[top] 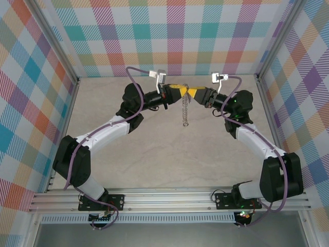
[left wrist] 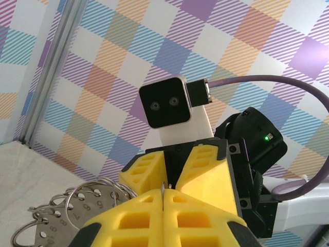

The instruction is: Put the keys on the keyring

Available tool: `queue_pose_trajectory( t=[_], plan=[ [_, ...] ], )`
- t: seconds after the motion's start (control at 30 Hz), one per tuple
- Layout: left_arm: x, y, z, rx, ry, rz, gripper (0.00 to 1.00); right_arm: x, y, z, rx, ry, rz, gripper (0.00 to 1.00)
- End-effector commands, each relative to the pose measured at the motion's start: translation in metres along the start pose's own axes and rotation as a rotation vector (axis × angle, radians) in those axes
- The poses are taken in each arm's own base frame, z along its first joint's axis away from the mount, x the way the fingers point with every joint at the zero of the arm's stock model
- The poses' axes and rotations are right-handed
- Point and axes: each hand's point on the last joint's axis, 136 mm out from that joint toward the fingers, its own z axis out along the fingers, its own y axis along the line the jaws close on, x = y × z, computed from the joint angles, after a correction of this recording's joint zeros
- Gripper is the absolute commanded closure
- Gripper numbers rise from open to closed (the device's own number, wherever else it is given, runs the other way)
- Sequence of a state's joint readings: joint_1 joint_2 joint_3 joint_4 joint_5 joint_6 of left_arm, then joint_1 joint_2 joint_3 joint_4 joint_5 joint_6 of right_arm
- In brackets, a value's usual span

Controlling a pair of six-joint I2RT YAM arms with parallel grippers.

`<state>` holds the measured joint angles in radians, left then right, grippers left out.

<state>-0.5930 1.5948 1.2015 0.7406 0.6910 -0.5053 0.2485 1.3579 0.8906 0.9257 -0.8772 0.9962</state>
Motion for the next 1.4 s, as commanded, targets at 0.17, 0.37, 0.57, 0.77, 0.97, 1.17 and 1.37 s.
queue_pose_trajectory(
  t=[0.17, 0.37, 0.57, 0.77, 0.97, 1.17, 1.37],
  plan=[
    [-0.028, -0.016, 0.001, 0.056, -0.068, 0.069, 1.0, 0.002, 0.011, 0.004, -0.045, 0.017, -0.026, 0.79],
    [-0.024, -0.012, 0.001, 0.048, -0.059, 0.057, 1.0, 0.001, 0.014, 0.007, -0.053, 0.024, -0.03, 0.82],
    [-0.022, -0.011, 0.001, 0.043, -0.055, 0.049, 1.0, 0.001, 0.012, 0.007, -0.038, 0.028, -0.033, 1.0],
    [-0.022, 0.006, -0.002, -0.062, -0.063, 0.04, 0.94, 0.003, 0.004, 0.008, -0.008, 0.04, -0.029, 1.0],
    [-0.028, 0.016, -0.018, -0.159, -0.037, 0.088, 0.68, 0.011, -0.01, 0.011, 0.074, 0.138, -0.054, 1.0],
    [-0.028, 0.022, -0.037, -0.233, 0.076, 0.167, 0.61, 0.02, -0.02, 0.014, 0.096, 0.25, -0.082, 1.0],
    [-0.032, 0.026, -0.047, -0.211, 0.188, 0.21, 0.59, 0.021, -0.022, 0.02, 0.073, 0.344, -0.127, 1.0]
  ],
)
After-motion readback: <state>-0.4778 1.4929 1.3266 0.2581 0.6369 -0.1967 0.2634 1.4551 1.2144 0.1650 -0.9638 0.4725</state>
